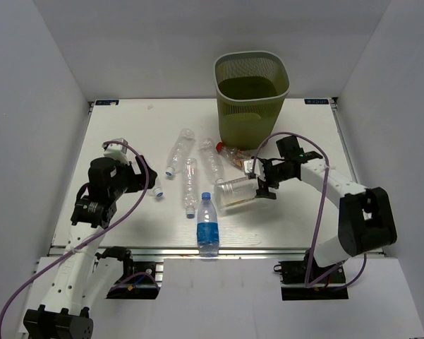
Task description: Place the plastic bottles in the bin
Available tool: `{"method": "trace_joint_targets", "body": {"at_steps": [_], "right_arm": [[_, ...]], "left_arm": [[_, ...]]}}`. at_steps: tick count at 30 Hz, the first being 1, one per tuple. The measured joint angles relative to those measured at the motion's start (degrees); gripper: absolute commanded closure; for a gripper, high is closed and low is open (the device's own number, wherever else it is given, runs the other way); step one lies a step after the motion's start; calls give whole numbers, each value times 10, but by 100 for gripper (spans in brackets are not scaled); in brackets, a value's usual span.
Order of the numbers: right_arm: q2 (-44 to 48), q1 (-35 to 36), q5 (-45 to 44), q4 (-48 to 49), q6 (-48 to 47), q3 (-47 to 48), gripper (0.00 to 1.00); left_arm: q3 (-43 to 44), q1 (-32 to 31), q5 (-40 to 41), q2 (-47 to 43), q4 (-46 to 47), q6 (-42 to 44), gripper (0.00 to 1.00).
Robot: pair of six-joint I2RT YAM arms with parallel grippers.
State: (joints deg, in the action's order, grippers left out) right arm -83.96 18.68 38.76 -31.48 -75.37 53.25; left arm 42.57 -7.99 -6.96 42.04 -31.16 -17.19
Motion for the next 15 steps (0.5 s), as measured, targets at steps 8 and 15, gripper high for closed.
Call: {"method": "trace_joint_targets", "body": {"at_steps": [8, 15], "right_arm": [[-48, 20, -33, 2, 1, 32, 10], [-61, 33, -57, 14, 0, 36, 10]], "left_arm": [[-1, 0, -2, 0, 1, 2, 0], [-9, 0, -7, -1, 2, 4, 0]]}}
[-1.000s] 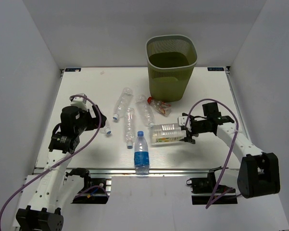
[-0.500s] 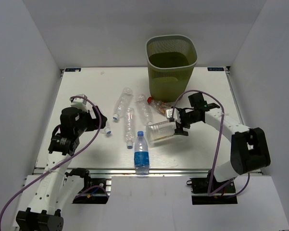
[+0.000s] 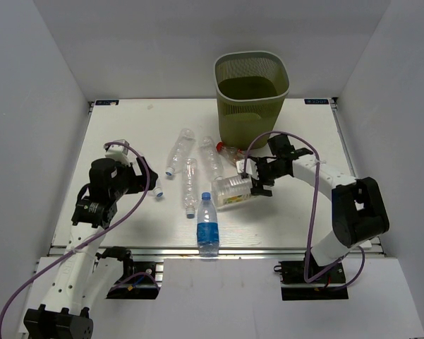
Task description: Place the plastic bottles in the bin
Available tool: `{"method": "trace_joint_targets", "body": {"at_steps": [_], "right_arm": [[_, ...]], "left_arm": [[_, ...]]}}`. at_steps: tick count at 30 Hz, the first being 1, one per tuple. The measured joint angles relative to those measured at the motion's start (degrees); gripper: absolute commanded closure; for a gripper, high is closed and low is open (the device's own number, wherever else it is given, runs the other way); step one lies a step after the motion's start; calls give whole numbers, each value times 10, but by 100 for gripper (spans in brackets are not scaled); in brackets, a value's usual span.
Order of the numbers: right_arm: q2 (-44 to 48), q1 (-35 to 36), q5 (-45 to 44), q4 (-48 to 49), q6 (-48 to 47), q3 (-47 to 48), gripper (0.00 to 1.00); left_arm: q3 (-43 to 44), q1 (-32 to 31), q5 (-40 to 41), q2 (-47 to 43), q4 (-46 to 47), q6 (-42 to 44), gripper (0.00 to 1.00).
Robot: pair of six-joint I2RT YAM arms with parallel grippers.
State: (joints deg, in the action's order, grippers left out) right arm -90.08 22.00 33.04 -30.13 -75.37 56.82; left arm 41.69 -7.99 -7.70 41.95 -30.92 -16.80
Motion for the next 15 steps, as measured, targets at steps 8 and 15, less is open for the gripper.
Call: {"method": "trace_joint_targets", "body": {"at_steps": [8, 15], "right_arm": [[-43, 16, -13, 3, -4, 37, 15], [-51, 17, -15, 0, -13, 46, 63]], "left_arm": [[0, 0, -2, -1, 0, 0, 0], [0, 0, -3, 0, 0, 0, 0]]}}
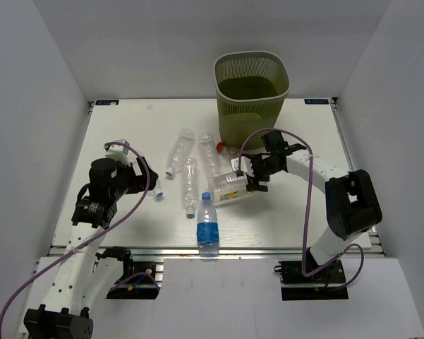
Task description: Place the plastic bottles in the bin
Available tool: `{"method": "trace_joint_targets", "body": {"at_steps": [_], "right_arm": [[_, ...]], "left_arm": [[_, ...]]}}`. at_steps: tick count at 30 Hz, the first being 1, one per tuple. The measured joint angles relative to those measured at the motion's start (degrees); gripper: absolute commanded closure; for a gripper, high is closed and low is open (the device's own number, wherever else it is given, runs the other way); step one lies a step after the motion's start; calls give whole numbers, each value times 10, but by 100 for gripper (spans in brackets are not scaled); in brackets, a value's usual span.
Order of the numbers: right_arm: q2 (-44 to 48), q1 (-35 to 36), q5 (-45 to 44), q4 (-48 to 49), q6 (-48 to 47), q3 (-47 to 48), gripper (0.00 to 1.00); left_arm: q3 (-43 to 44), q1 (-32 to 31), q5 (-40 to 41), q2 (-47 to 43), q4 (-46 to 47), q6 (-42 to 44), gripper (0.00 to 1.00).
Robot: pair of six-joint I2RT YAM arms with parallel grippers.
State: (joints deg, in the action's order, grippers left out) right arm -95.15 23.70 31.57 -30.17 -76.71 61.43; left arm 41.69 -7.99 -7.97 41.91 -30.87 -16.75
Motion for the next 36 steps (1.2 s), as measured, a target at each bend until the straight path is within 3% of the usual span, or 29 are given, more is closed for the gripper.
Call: {"method": "trace_joint_targets", "body": {"at_steps": [2, 5, 11, 15, 23, 31, 36], "right_arm": [[6, 0, -3, 2, -6, -7, 76], [32, 1, -16, -1, -17, -29, 86], [107, 0, -47, -76, -20, -70, 97], [169, 0, -54, -132, -4, -81, 99], [275, -1, -37, -145, 66, -44, 99], [314, 0, -29, -137, 131, 16, 99], [318, 0, -29, -123, 187, 113, 100]], "left_arm": [[0, 0, 0, 0, 0, 0, 0], [0, 0, 0, 0, 0, 0, 0], [0, 0, 0, 0, 0, 0, 0], [0, 0, -2, 0, 1, 0, 0], [-1, 0, -6, 1, 4, 0, 0], [-1, 0, -7, 7, 9, 0, 0], [-1, 0, -7, 8, 9, 0, 0]]}}
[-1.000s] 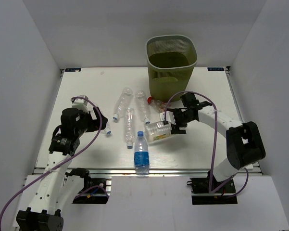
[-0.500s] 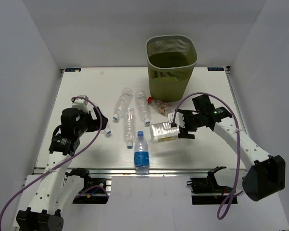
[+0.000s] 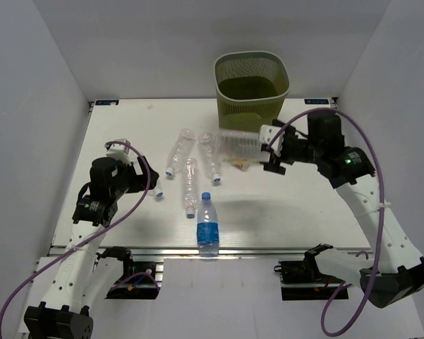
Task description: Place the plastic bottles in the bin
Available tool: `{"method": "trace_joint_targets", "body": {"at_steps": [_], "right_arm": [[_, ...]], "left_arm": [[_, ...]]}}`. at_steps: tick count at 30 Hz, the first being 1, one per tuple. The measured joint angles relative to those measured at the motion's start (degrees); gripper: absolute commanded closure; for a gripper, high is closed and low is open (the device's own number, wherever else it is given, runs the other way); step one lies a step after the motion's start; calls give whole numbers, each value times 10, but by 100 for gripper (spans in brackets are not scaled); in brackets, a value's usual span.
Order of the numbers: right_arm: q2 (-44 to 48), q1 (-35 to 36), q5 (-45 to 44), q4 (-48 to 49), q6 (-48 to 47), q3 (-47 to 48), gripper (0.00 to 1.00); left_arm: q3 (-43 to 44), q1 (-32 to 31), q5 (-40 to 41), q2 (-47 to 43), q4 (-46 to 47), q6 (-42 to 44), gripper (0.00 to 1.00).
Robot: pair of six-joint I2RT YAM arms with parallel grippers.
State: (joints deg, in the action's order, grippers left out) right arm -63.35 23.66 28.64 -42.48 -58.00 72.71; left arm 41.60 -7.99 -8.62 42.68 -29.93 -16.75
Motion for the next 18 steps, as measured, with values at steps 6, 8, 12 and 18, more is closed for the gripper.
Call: {"method": "trace_joint_targets", "body": {"at_steps": [6, 8, 12, 18], "right_arm": [[-13, 0, -26, 82, 89, 138, 100], [-28, 1, -50, 125, 114, 160, 100], [-75, 1, -103, 215, 148, 169, 100], [-220, 0, -166, 313, 167, 231, 97]], "left_arm": [[0, 0, 0, 4, 0, 0, 0], [0, 0, 0, 4, 0, 0, 0], [0, 0, 0, 8, 0, 0, 0], [0, 0, -5, 10, 0, 0, 0]]}}
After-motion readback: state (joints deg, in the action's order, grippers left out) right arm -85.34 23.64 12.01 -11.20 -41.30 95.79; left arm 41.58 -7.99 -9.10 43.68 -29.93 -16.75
